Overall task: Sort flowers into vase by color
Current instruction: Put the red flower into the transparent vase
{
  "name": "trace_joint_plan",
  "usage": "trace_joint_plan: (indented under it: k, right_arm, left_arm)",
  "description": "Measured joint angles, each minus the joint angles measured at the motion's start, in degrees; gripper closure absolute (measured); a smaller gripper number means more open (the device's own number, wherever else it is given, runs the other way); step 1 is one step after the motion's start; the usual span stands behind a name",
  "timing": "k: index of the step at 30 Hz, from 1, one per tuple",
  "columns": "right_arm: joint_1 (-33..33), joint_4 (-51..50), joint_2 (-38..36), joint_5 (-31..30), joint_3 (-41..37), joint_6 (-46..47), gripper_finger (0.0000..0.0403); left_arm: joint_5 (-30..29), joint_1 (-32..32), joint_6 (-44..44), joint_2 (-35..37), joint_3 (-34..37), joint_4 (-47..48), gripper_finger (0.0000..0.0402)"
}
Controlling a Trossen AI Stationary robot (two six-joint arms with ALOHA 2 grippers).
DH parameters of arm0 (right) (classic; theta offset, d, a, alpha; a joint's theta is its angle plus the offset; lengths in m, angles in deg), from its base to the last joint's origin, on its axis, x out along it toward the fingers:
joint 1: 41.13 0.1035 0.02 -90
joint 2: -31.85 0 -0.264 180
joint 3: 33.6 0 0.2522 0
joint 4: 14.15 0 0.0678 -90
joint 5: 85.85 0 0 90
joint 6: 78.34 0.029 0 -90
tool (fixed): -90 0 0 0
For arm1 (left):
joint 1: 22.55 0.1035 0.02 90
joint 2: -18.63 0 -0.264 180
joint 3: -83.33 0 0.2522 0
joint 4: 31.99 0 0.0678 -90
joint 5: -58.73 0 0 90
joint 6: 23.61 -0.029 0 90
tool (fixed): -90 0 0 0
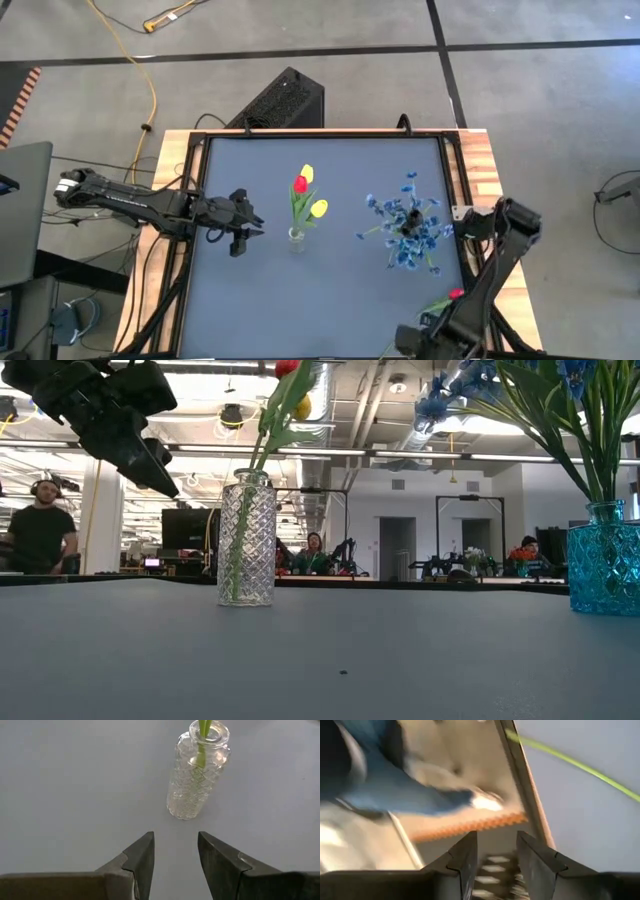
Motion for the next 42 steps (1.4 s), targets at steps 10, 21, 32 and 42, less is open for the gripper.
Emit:
trace_joint_plan:
  k: [10, 21, 32, 42]
  right_arm:
    - [-2.55, -16.35, 8.85, 5.74, -0.02, -31.38, 0.0241]
    - [-7.11, -24.25, 11.81, 3.85, -0.66, -44.31, 0.0241]
    - [-7.09, -23.43, 11.8, 2.97, -5.25, -48.84, 0.0241]
    - [-7.28, -18.19, 11.48, 3.51, -11.93, -49.76, 0.0241]
  left_arm:
    - [-0.04, 0.0, 0.07, 0.0, 0.0, -0.2, 0.0262]
    - [-0.07, -0.02, -0.02, 0.0, 0.0, -1.67, 0.0262]
    - [-0.04, -0.02, -1.03, -0.02, 0.0, -1.62, 0.0262]
    - [4.85, -0.02, 2.34, -0.02, 0.0, -0.69, 0.0262]
